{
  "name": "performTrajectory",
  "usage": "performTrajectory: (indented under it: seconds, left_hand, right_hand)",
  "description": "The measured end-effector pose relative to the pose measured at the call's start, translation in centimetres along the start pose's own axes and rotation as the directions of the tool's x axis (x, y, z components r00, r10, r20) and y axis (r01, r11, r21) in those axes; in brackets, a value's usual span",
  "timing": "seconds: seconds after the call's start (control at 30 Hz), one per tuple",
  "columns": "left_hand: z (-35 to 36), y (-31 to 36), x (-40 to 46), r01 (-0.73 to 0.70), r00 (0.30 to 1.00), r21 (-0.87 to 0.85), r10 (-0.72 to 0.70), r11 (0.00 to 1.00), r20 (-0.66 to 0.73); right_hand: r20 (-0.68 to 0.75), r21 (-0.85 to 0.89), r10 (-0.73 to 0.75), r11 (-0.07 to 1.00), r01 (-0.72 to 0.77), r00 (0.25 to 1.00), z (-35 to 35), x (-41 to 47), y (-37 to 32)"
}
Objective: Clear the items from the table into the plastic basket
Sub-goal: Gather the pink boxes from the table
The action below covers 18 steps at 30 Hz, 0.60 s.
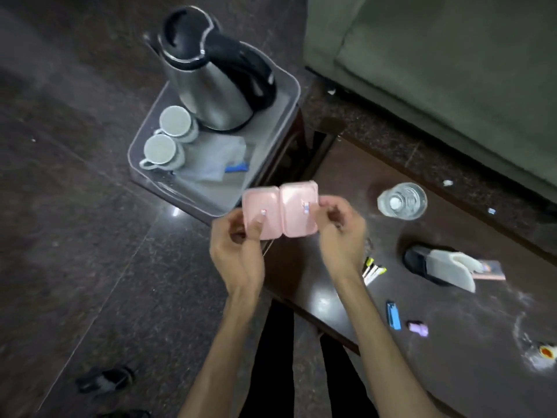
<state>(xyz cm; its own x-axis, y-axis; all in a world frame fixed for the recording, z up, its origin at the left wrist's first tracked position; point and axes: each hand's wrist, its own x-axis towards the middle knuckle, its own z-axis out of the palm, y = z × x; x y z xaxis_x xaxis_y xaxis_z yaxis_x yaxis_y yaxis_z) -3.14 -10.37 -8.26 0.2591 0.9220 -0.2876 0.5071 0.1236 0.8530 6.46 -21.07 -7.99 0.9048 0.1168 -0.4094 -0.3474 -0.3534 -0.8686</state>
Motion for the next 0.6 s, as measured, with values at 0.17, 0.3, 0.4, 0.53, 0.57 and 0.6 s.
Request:
performTrajectory:
  seconds: [0.17,0.3,0.4,0.53,0.57,0.6]
  left_hand:
    - [-2.6,3.6,8.3,0.035,0.987,0.024,-0.031,0.999,-0.160]
    - [-3.5,2.6,12.1,0.047,0.981,0.242,0.001,0.969,-0.193]
    - [-3.2,1.3,12.6,-0.022,0.998,0.618,0.057,0.786,-0.037]
    - [-2.8,1.1,12.8,-0.089,0.995,0.790,0.084,0.606,0.048]
    - [-2.9,1.3,13.1,-0.098,0.994,0.808,0.087,0.580,0.058]
    - [-3.1,1.4,13.4,-0.116,0.993,0.826,0.089,0.551,0.080]
  right_hand:
    - [0.199,-0.255,-0.175,0.941,0.223,0.964,9.2,5.2,-8.2]
    - [0.348,-0.519,-0.213,0.768,0.376,0.913,14.9,8.4,-10.4]
    - [0.505,-0.717,-0.155,0.472,0.513,0.849,17.6,9.3,-8.6]
    - [0.568,-0.770,-0.183,0.224,0.597,0.802,18.1,9.3,-6.0]
    - [0.563,-0.768,-0.203,0.230,0.597,0.801,18.0,9.3,-5.7]
    - [0.559,-0.762,-0.219,0.245,0.600,0.799,17.9,9.3,-5.5]
